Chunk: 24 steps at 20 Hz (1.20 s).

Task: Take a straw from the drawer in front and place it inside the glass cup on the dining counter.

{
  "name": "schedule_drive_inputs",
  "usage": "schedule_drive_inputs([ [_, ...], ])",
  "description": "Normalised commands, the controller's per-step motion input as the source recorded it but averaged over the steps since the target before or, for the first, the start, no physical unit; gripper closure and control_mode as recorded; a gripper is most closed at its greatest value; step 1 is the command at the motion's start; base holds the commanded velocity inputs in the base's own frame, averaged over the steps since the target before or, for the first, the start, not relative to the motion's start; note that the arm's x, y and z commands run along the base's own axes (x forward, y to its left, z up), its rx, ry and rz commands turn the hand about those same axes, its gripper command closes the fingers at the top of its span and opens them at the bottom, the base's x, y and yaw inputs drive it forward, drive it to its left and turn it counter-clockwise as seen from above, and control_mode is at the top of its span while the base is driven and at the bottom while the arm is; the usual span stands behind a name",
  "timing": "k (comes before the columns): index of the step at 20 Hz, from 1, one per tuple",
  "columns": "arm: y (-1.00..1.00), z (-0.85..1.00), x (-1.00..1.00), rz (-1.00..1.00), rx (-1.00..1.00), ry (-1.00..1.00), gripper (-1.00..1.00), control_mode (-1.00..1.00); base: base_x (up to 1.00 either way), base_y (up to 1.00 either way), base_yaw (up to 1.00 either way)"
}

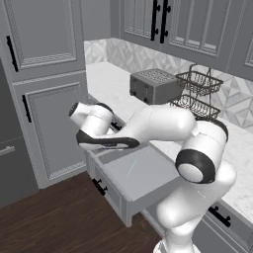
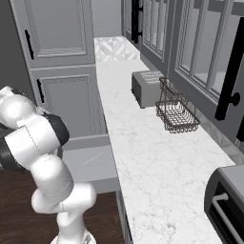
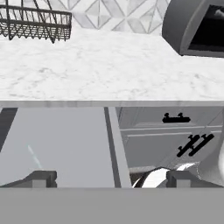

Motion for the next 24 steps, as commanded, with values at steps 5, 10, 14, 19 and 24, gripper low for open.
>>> schedule_drive_inputs([
  [5,-0.29,0.01,-0.03,0.21,0.38,0.01,-1.0,-1.0,0.0,0.0,0.0],
  [10,-0.36,-0.17,0.04,0.14,0.24,0.24,-1.0,-1.0,0.0,0.0,0.0],
  [14,-0.2,-0.33,0.0,0.08,0.19,0.14,-1.0,-1.0,0.0,0.0,0.0],
  [19,0.0,-0.25,0.22,0.04,0.23,0.05,-1.0,-1.0,0.0,0.0,0.0],
  [24,0.0,-0.38,0.28,0.01,0.14,0.01,-1.0,-1.0,0.0,0.0,0.0],
])
